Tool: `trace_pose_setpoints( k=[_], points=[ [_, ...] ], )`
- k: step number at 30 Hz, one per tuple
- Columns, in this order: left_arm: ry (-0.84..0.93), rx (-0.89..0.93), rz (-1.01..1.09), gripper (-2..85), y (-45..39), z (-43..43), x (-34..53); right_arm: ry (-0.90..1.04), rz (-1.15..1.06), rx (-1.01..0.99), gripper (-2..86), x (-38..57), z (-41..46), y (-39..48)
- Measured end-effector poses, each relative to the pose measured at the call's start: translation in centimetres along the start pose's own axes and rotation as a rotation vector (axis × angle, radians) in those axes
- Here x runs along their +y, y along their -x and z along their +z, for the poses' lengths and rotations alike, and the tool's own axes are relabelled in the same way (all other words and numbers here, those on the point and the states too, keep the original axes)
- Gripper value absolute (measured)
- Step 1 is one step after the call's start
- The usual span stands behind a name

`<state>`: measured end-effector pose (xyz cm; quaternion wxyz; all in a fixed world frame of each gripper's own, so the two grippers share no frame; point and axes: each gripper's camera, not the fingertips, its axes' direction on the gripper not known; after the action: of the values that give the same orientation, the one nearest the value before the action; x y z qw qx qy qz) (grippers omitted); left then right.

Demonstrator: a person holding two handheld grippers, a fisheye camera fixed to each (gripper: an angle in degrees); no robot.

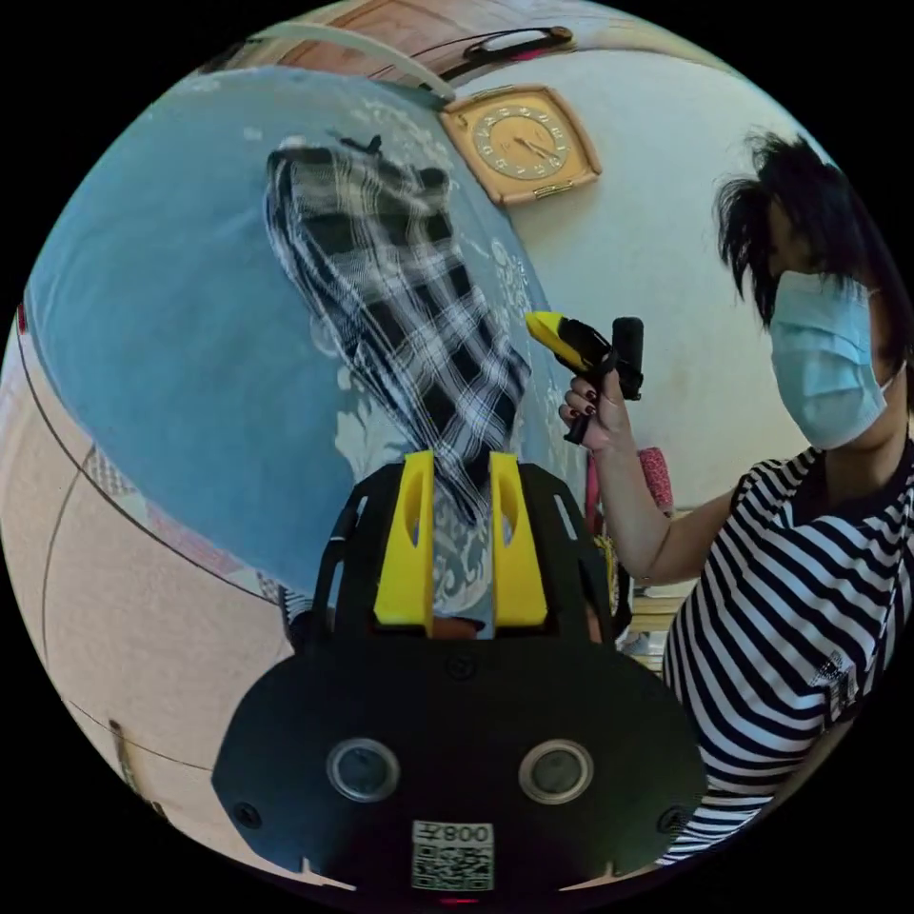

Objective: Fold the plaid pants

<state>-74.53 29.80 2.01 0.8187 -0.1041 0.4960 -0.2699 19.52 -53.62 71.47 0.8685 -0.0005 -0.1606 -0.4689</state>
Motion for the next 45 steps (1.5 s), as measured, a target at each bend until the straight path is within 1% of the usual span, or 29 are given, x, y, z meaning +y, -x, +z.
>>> trace_pose_setpoints(
  k=[2, 3, 5, 7, 10, 13, 17, 23, 34, 40, 42, 45],
  points=[
    [0.029, 0.083, -0.121, 10.0, 1.3, 1.2, 1.9, 0.02, 0.119, -0.082, 6.7, 3.2, -0.5, -1.5],
    [0.042, 0.102, -0.148, 10.2, 1.7, 1.5, 2.2, 0.022, 0.147, -0.1, 6.9, 4.0, -0.5, -1.9],
    [0.007, 0.181, -0.23, 9.7, 3.2, 2.1, 3.0, 0.044, 0.252, -0.163, 7.6, 6.7, -0.1, -3.1],
    [0.012, 0.24, -0.246, 9.4, 3.9, 2.5, 2.8, 0.058, 0.314, -0.17, 7.9, 8.2, 0.3, -4.0],
    [0.062, 0.215, -0.197, 8.8, 4.1, 3.2, 2.1, 0.068, 0.375, -0.223, 8.2, 9.8, 1.1, -5.7],
    [0.065, 0.232, -0.191, 6.7, 4.9, 3.8, 1.5, 0.093, 0.367, -0.282, 6.9, 10.1, 2.2, -6.8],
    [0.037, 0.294, -0.242, 3.4, 6.7, 4.0, 1.6, 0.081, 0.344, -0.35, 6.8, 10.4, 2.6, -7.9],
    [0.017, 0.379, -0.285, 2.3, 8.4, 3.5, 2.4, 0.045, 0.358, -0.426, 8.8, 11.5, 2.1, -9.4],
    [-0.044, 0.533, -0.249, 2.3, 9.1, 2.4, 2.8, 0.045, 0.404, -0.534, 10.8, 14.0, 2.2, -11.0],
    [-0.072, 0.538, -0.25, 2.3, 9.8, 1.9, 3.2, 0.02, 0.419, -0.599, 11.8, 14.8, 2.4, -11.7],
    [-0.078, 0.489, -0.228, 2.4, 9.9, 1.3, 3.0, -0.016, 0.448, -0.643, 11.7, 15.5, 2.3, -12.1],
    [-0.017, 0.49, -0.202, 2.4, 9.5, 1.8, 3.0, -0.043, 0.464, -0.648, 11.2, 16.3, 2.3, -12.3]
  ],
)
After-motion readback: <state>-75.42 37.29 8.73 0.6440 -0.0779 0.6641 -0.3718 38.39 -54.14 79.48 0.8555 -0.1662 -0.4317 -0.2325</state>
